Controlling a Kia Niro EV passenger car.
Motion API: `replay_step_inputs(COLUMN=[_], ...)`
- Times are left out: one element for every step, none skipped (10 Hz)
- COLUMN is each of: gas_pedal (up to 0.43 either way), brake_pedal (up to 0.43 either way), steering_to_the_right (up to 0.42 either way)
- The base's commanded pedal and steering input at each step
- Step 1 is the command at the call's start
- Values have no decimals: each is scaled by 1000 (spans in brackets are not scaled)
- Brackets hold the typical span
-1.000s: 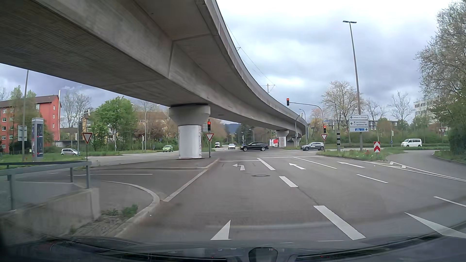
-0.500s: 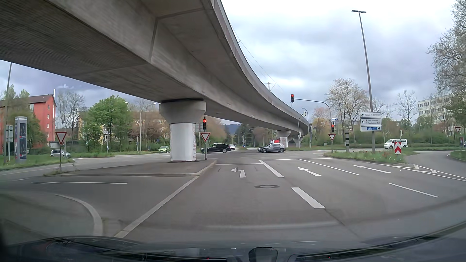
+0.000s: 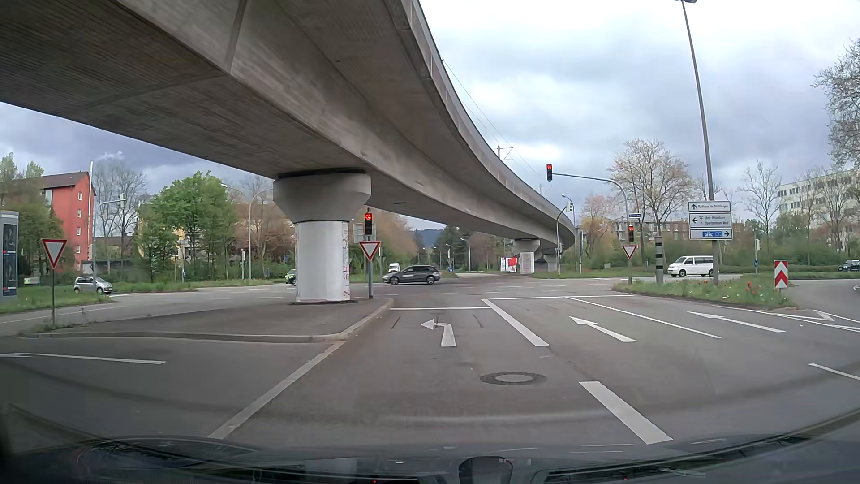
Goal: Follow the waypoints while adhering to traffic rules and regulations
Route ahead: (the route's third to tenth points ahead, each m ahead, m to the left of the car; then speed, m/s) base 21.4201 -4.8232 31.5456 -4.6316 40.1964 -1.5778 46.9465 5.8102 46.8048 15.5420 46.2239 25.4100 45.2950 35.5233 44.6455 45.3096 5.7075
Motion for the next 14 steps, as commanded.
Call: replay_step_inputs(gas_pedal=[0, 0, 0, 0, 0, 0, 0, 0, 0, 0, 0, 0, 0, 0], brake_pedal=[116, 116, 122, 122, 122, 128, 134, 140, 146, 152, 152, 159, 165, 165], steering_to_the_right=[1, 1, 1, 1, 1, 1, 1, 1, 1, 1, 0, -2, -8, -9])
